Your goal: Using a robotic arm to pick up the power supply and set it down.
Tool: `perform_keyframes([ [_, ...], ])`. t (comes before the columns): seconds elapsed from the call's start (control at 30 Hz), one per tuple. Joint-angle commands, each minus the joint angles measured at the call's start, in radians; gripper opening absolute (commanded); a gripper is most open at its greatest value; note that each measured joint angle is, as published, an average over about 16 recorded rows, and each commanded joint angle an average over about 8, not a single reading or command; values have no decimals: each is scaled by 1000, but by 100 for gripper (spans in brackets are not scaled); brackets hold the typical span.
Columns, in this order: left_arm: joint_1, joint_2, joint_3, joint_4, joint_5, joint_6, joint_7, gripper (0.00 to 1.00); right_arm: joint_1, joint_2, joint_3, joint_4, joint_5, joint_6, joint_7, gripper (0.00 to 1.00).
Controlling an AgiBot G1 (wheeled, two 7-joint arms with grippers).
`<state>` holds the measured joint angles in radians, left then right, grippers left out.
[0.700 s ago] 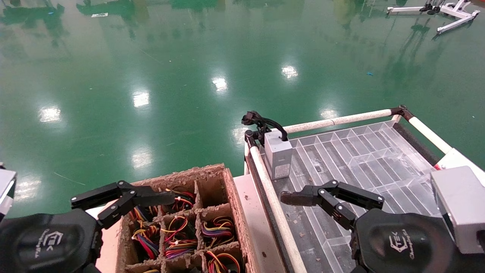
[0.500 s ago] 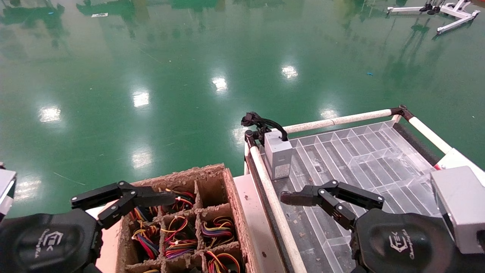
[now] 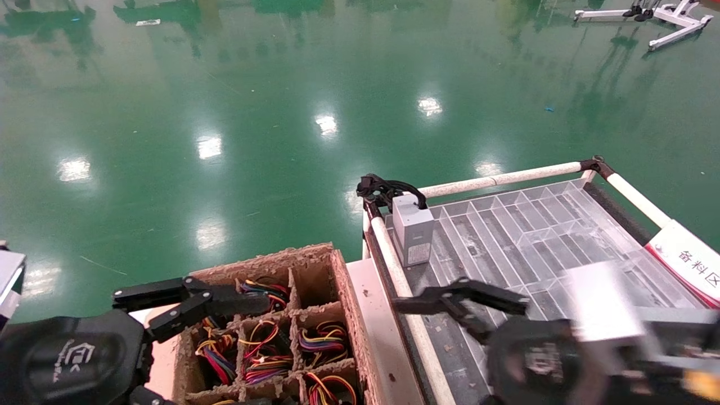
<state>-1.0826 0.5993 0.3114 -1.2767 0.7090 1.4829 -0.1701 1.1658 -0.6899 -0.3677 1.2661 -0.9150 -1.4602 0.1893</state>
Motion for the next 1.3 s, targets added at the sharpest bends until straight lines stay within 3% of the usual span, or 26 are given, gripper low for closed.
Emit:
perform_keyframes([
  [0.03, 0, 0, 0, 0, 0, 0, 0, 0, 28, -22, -23, 0, -48, 9, 2, 100],
  [0.27, 0, 0, 0, 0, 0, 0, 0, 0, 140, -145, -135, -74, -267, 29, -19, 100],
  [0.53, 0, 0, 1, 0, 0, 0, 0, 0, 245, -283, -222, -133, -440, 54, -88, 99],
  [0.6, 0, 0, 1, 0, 0, 0, 0, 1, 264, -311, -237, -145, -469, 60, -104, 82],
  [0.8, 0, 0, 1, 0, -1, 0, 0, 4, 299, -379, -274, -187, -552, 97, -159, 8],
  [0.83, 0, 0, 1, 0, -1, 0, 1, 5, 304, -388, -281, -194, -569, 105, -168, 2],
  [1.03, 0, 0, 1, 0, -1, 0, 1, 7, 333, -436, -319, -229, -657, 142, -194, 0],
  [1.3, 0, -1, 1, 0, -1, 0, 1, 24, 345, -475, -341, -256, -707, 173, -190, 0],
])
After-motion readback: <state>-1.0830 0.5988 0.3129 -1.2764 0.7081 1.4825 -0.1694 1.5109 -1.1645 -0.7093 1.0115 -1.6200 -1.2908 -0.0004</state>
